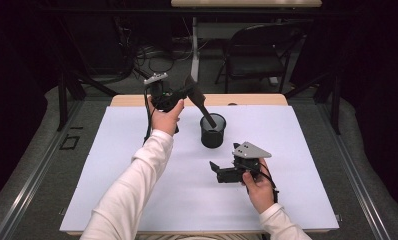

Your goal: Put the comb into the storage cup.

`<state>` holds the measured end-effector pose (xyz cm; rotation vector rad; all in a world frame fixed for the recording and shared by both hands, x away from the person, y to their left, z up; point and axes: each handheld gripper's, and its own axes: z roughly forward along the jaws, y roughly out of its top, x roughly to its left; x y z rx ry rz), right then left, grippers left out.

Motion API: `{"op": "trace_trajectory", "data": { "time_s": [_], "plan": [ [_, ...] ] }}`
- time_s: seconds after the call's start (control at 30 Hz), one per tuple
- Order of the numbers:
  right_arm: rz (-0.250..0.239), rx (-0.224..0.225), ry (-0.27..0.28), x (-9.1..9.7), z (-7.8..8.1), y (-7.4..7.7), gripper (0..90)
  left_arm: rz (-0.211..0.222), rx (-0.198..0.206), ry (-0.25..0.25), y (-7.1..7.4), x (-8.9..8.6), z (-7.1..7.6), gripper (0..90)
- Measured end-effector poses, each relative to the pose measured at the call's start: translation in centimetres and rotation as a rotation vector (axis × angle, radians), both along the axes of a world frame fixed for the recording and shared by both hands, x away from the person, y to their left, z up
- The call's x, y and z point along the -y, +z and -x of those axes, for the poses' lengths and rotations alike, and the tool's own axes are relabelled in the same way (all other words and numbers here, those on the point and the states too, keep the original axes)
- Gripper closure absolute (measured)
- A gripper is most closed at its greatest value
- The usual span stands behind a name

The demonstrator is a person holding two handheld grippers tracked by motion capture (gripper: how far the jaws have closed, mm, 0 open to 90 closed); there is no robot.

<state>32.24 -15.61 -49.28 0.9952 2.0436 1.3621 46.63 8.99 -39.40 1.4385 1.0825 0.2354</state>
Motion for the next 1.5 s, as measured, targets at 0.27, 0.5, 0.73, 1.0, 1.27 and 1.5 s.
{"op": "trace_trajectory", "data": {
  "time_s": [0.27,0.5,0.73,1.0,1.27,1.5],
  "plan": [
    [-0.006,0.000,0.001,0.1,0.0,0.0,0.0,-0.011,-0.016,0.001,-0.8,0.8,-0.4,84.1],
    [-0.011,-0.002,-0.002,0.2,-0.1,0.0,0.0,-0.020,-0.025,0.002,-1.3,1.2,-0.7,84.0],
    [-0.012,-0.005,0.000,0.2,-0.1,0.0,0.0,-0.030,-0.035,-0.002,-1.7,1.5,-0.8,84.1],
    [-0.011,-0.003,0.000,0.3,-0.1,0.0,0.0,-0.034,-0.035,-0.004,-1.9,1.8,-0.8,84.0],
    [-0.009,-0.004,-0.002,0.2,-0.1,0.0,0.0,-0.033,-0.040,-0.005,-2.1,2.0,-0.8,84.1],
    [-0.006,-0.002,-0.002,0.2,-0.1,0.0,0.0,-0.034,-0.047,-0.005,-2.2,2.2,-0.9,84.0]
  ]
}}
